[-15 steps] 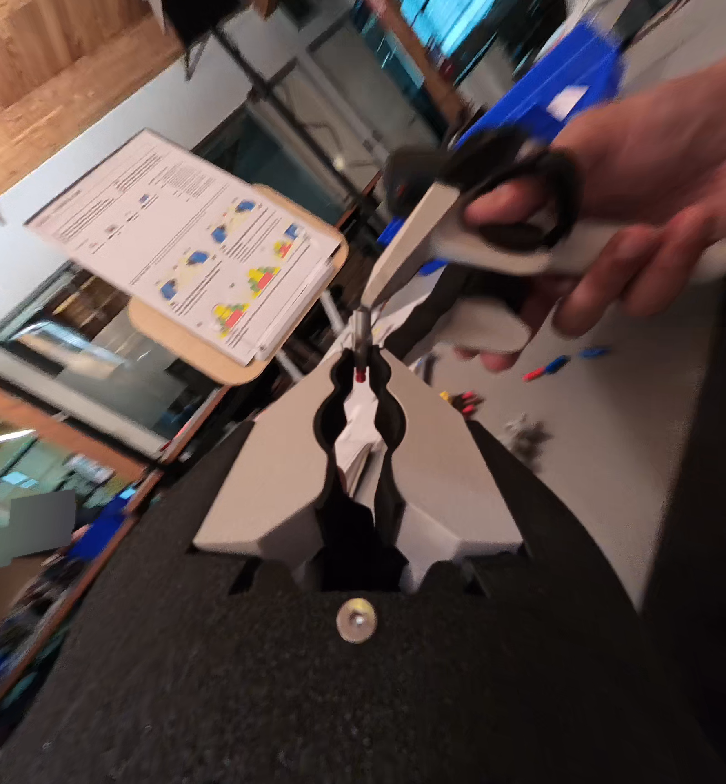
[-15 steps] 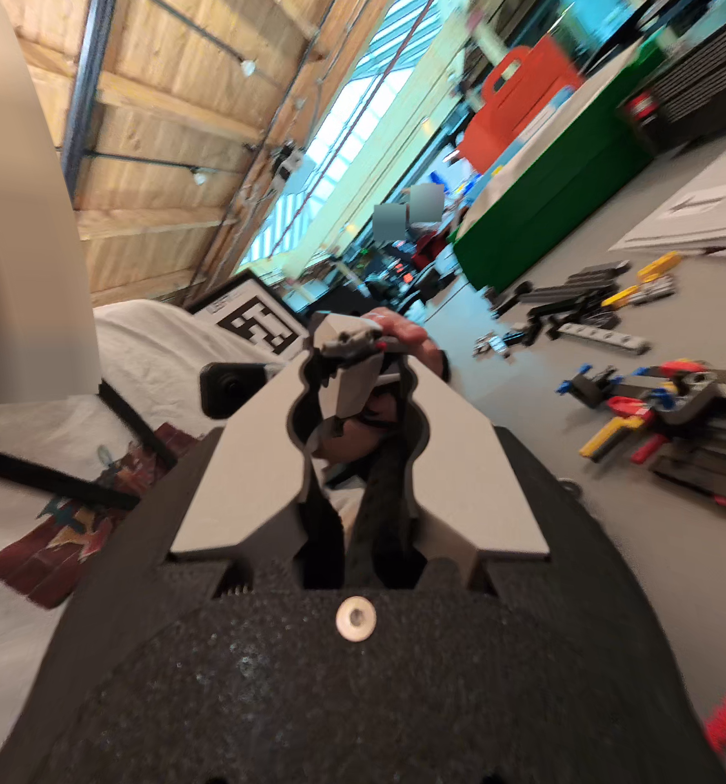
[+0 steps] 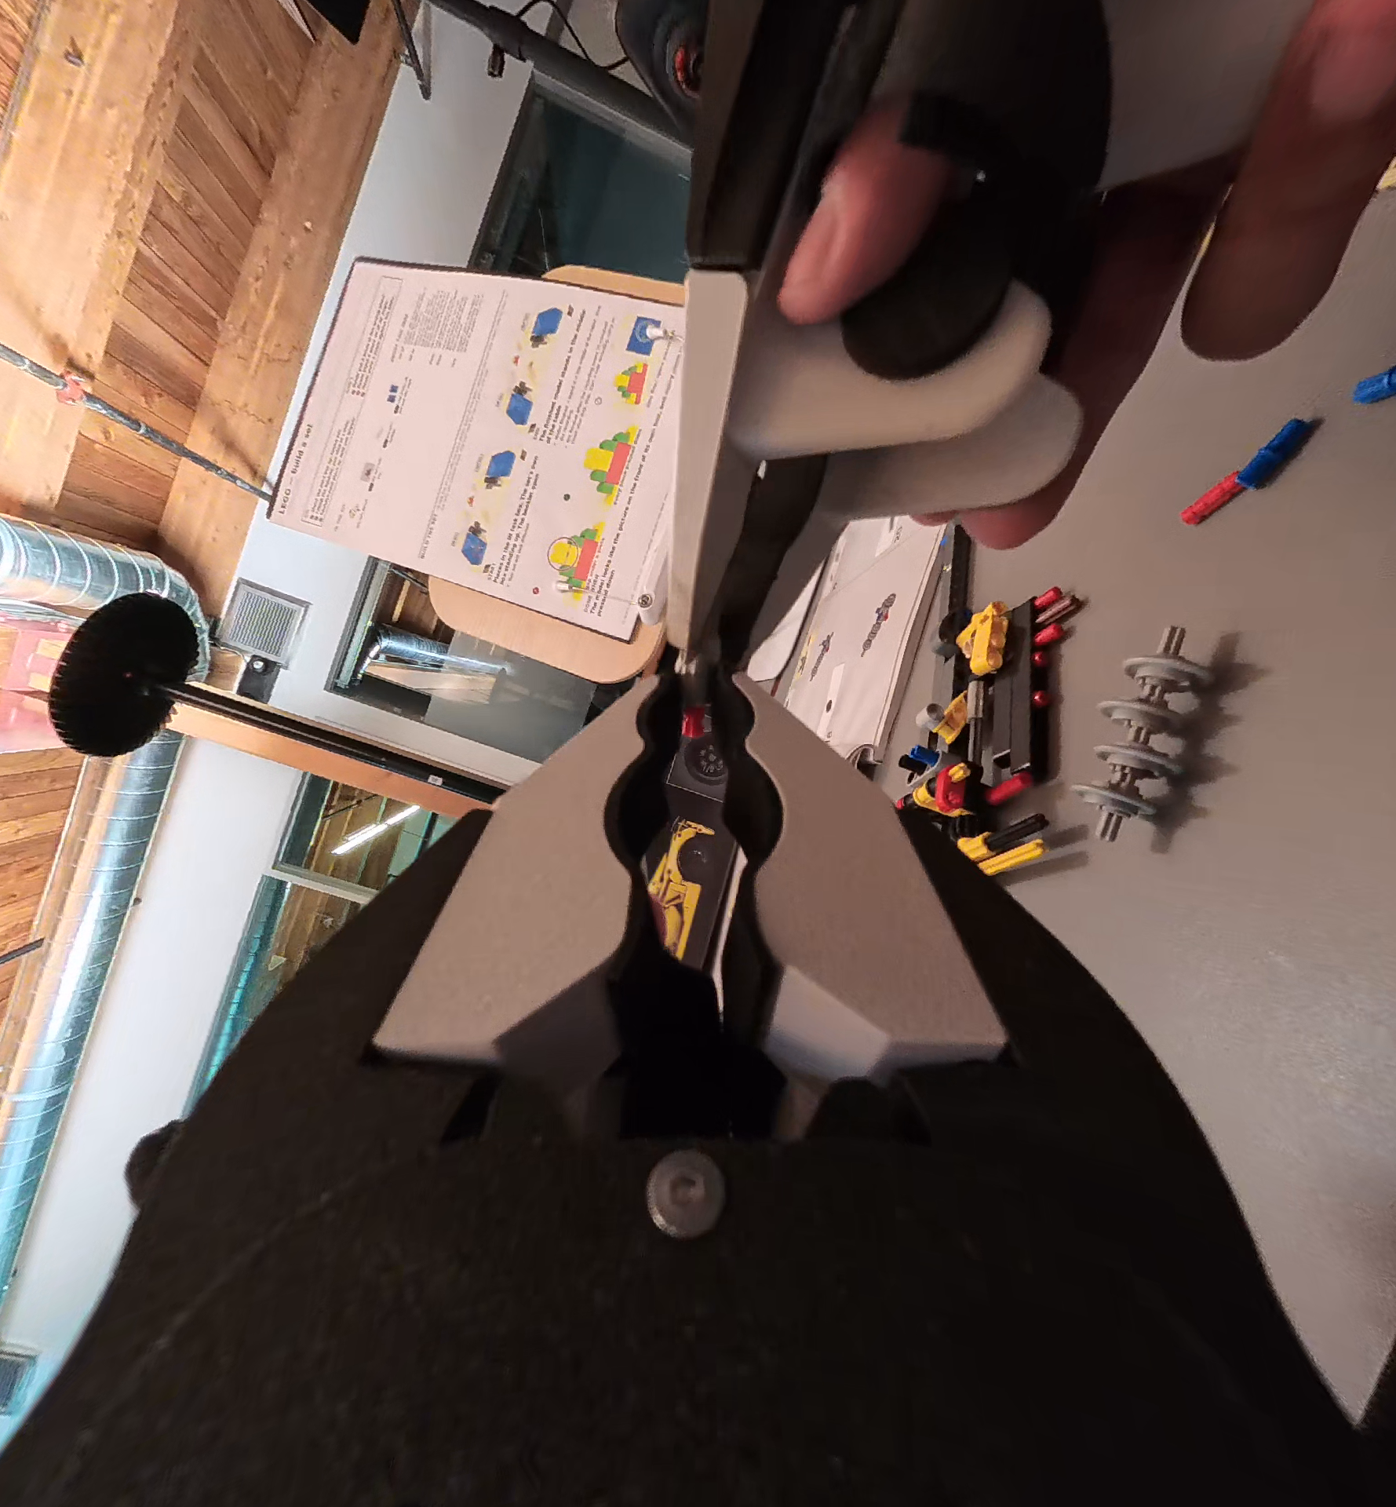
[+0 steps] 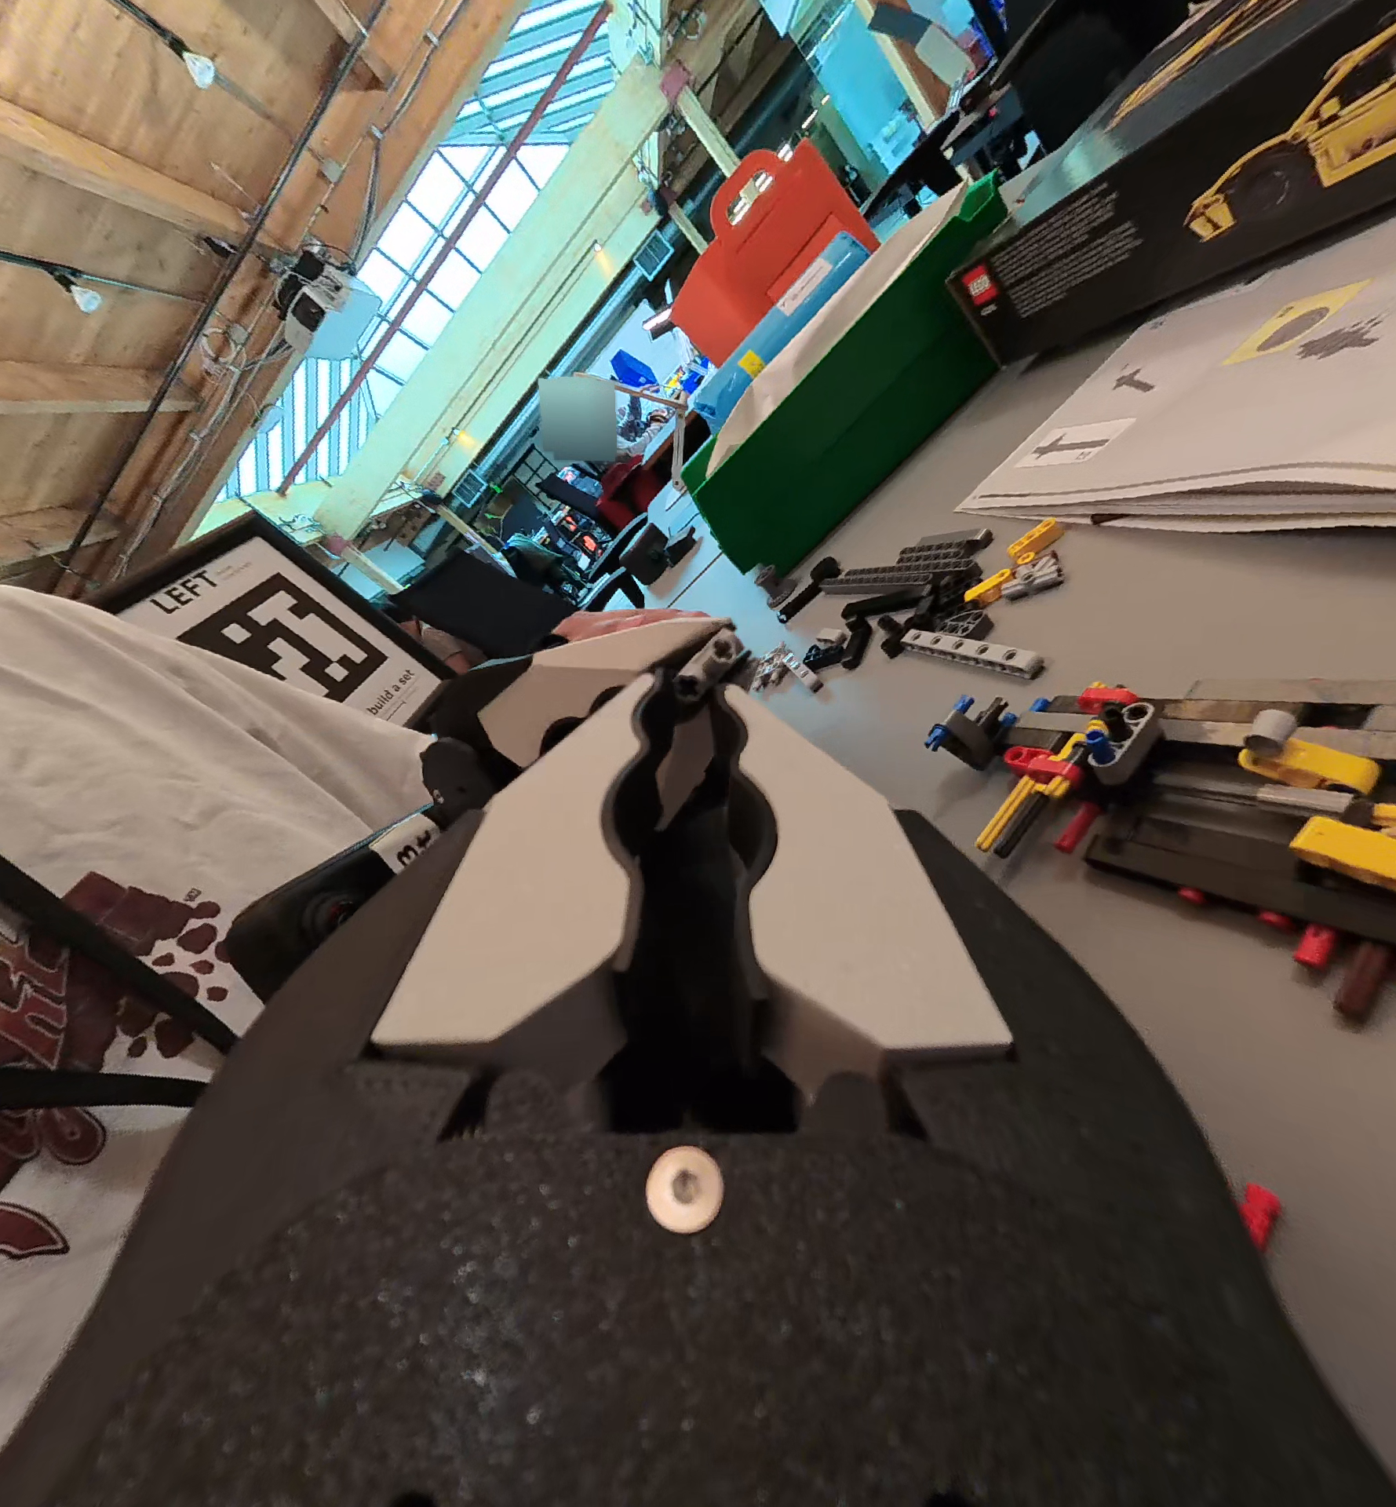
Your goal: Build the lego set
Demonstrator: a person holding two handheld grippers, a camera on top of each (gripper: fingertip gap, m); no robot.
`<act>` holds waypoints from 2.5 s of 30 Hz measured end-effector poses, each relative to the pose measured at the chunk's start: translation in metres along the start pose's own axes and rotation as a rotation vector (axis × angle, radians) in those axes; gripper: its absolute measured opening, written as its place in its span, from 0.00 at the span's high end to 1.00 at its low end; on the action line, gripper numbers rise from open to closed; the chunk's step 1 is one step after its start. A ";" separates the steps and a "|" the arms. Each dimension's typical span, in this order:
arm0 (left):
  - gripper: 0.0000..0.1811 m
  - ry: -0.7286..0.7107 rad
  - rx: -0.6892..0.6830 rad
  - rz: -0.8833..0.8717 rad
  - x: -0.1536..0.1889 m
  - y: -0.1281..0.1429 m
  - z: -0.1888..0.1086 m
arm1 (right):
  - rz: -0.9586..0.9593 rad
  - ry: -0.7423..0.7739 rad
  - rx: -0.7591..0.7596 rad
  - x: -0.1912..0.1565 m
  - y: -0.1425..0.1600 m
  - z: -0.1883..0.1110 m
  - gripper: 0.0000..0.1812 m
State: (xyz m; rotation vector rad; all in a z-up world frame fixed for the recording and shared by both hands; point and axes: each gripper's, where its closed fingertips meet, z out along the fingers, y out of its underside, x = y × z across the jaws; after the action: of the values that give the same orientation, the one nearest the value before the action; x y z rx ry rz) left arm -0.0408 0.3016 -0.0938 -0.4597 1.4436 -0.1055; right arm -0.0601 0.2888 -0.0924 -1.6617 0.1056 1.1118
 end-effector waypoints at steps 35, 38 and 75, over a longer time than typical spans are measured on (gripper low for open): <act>0.98 0.698 0.238 -1.229 0.007 -0.010 -0.015 | -0.348 0.118 0.053 0.002 -0.006 -0.016 0.86; 0.98 0.678 0.281 -1.149 0.007 -0.017 -0.019 | -0.320 0.101 0.038 0.000 0.002 -0.008 0.87; 0.97 0.814 0.408 -1.358 -0.007 -0.032 -0.032 | -0.271 -0.096 0.066 -0.025 -0.001 -0.013 0.95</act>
State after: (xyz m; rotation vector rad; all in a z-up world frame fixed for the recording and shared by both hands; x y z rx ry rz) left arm -0.0658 0.2671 -0.0775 -1.0511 1.5545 -1.7994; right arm -0.0657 0.2682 -0.0744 -1.5095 -0.1396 0.9692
